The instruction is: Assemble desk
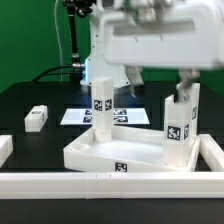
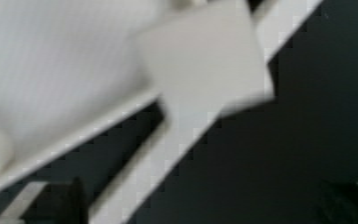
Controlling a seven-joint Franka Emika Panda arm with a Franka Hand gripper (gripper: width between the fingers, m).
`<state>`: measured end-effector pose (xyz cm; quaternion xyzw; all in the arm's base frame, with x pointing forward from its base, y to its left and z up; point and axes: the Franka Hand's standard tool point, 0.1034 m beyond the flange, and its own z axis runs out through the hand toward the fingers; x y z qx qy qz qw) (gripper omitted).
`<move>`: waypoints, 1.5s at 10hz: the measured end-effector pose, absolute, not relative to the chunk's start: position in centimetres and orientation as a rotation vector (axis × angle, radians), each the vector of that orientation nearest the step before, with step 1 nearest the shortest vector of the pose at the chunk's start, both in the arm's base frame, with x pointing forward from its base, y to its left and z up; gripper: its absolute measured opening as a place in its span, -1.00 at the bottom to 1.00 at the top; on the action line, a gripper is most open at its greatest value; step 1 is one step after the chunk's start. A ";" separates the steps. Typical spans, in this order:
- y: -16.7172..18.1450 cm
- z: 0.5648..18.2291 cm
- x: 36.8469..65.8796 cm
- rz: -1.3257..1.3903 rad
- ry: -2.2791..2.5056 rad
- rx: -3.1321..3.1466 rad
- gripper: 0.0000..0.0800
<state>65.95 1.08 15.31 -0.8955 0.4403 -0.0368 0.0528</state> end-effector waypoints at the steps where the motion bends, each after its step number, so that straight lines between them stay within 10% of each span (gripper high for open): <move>1: -0.6 15.7 65.7 -0.102 1.346 -2.718 0.62; 15: -7.9 17.8 61.0 -0.137 0.537 -2.963 0.62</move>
Offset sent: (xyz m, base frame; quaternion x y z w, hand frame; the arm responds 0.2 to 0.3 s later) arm 0.0000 0.0000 0.0000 0.0000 0.0000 0.0000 1.0000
